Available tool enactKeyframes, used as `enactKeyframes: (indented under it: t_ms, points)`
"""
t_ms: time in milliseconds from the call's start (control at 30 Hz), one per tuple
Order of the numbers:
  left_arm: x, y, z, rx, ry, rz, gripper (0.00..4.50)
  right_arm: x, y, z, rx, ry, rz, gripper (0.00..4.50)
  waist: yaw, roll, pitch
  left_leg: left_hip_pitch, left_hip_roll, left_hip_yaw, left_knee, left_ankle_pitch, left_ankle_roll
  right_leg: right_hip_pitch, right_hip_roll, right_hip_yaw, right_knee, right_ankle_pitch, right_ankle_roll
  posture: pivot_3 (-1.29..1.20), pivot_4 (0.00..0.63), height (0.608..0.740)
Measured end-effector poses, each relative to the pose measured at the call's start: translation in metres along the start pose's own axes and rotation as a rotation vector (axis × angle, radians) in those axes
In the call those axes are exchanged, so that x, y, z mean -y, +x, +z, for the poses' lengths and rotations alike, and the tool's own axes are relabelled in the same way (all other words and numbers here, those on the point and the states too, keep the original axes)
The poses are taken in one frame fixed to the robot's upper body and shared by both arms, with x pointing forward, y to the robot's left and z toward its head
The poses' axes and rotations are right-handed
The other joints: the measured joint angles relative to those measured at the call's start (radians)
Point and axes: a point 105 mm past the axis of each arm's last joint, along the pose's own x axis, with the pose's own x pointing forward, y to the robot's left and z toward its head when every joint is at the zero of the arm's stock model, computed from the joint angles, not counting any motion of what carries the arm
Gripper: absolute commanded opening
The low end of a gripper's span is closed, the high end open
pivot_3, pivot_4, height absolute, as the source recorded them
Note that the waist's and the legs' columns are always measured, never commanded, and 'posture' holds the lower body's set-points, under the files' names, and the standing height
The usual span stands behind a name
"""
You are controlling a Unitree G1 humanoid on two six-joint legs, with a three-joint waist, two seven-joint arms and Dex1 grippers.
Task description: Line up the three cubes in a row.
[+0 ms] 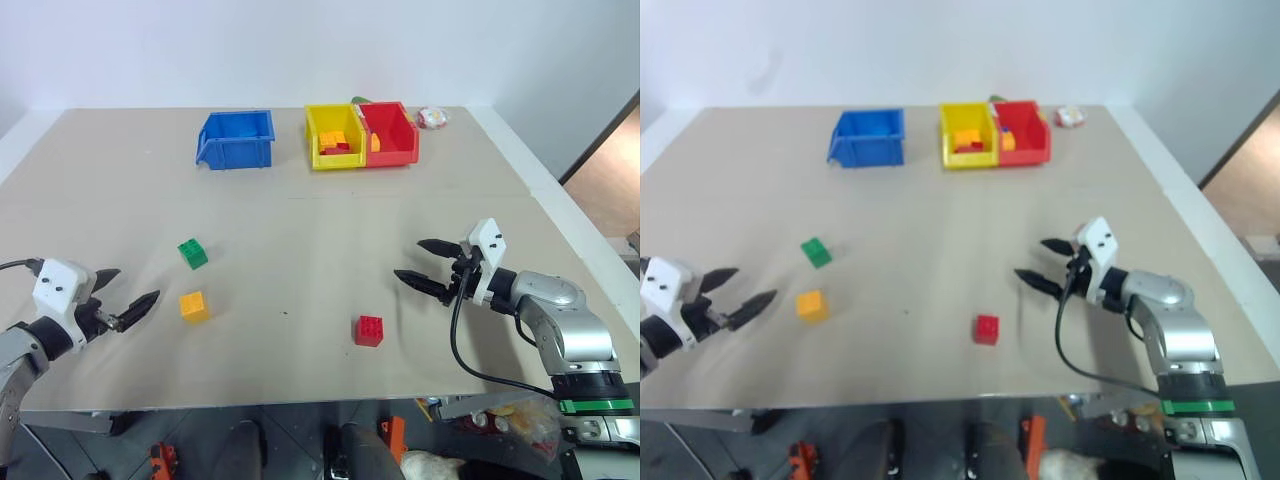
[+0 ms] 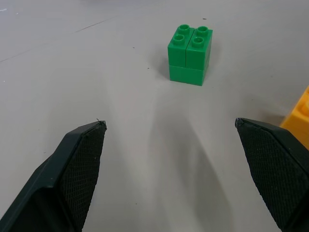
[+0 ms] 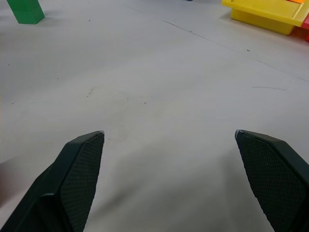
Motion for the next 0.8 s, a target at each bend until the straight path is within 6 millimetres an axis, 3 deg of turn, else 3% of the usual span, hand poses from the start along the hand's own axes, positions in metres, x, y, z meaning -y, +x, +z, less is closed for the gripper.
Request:
enactKeyframes:
  t_ms: [367, 800]
  points:
    - [0.000, 0.008, 0.022, 0.208, -0.007, 0.041, 4.43, -0.004, 0.003, 0.005, 0.030, 0.051, 0.071, 4.50, 0.001, 0.000, 0.000, 0.001, 0.001, 0.005, 0.002, 0.000, 0.000, 0.000, 0.000, 0.004, 0.000, 0.002, 0.002, 0.00, 0.150, 0.740]
    - [-0.014, 0.004, 0.009, 0.170, -0.035, 0.098, 4.43, -0.012, 0.006, 0.025, 0.140, -0.026, 0.140, 4.50, 0.001, 0.000, 0.000, 0.002, 0.002, 0.006, 0.003, 0.000, 0.000, -0.001, 0.002, 0.006, 0.002, 0.004, 0.002, 0.00, 0.150, 0.740]
